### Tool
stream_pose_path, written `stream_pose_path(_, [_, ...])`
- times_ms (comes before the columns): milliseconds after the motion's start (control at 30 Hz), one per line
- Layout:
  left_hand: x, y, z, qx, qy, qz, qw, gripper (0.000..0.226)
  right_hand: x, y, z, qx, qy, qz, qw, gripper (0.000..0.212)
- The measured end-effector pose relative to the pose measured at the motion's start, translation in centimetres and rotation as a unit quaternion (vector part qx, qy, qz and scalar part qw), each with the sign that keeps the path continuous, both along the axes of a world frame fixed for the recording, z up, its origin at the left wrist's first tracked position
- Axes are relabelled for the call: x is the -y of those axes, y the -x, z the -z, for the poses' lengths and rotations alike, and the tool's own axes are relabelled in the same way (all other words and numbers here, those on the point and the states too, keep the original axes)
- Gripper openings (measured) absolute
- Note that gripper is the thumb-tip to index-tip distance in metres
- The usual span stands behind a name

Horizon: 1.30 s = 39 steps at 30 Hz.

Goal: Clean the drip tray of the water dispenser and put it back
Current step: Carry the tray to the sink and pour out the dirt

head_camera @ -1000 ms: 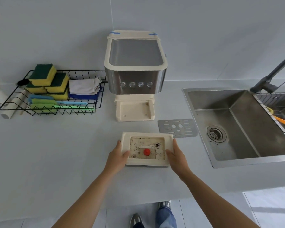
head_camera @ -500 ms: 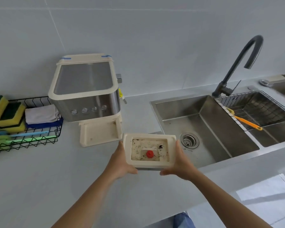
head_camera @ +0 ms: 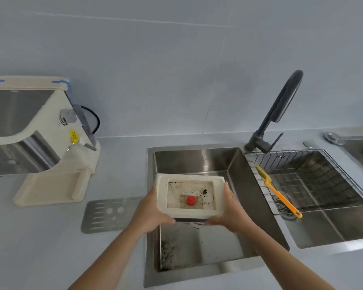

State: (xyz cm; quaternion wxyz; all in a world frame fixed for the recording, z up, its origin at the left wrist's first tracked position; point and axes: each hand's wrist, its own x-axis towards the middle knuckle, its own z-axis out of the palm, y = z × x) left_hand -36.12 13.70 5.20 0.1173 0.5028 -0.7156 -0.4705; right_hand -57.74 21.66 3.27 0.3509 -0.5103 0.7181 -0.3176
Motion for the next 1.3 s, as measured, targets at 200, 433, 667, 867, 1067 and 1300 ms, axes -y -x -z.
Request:
stream_pose_path(200, [-1.2,5.5,0.1,-0.003,0.017,-0.015,1.000,0.082,-0.1,5.6,0.4,0.023,0.000,-0.014,1.000,0.101])
stream_pose_path(433, [-1.2,7.1,0.4,0.009,0.027,0.002,1.000,0.083,-0.8,7.4,0.5,0.036,0.007,-0.017,0.999,0.092])
stream_pose_path(667, [-0.4,7.7,0.9,0.011,-0.001,0.022,1.000,0.088,-0.8,8.3,0.9,0.044,-0.058,0.002,0.997,0.094])
stream_pose_path(867, [0.5,8.1,1.5,0.015,-0.033,0.031,0.999,0.090,-0.4,8.4,1.2,0.072,-0.081,0.010,0.994,0.091])
stream_pose_path(1067, [1.5,8.1,1.5,0.012,-0.060,0.027,0.998,0.086,0.4,8.1,1.1,0.095,-0.086,0.004,0.992,0.077])
stream_pose_path(1300, [3.0,8.1,0.6,0.018,-0.049,0.042,0.998,0.073,1.4,8.2,2.2,0.205,-0.121,-0.012,0.971,0.079])
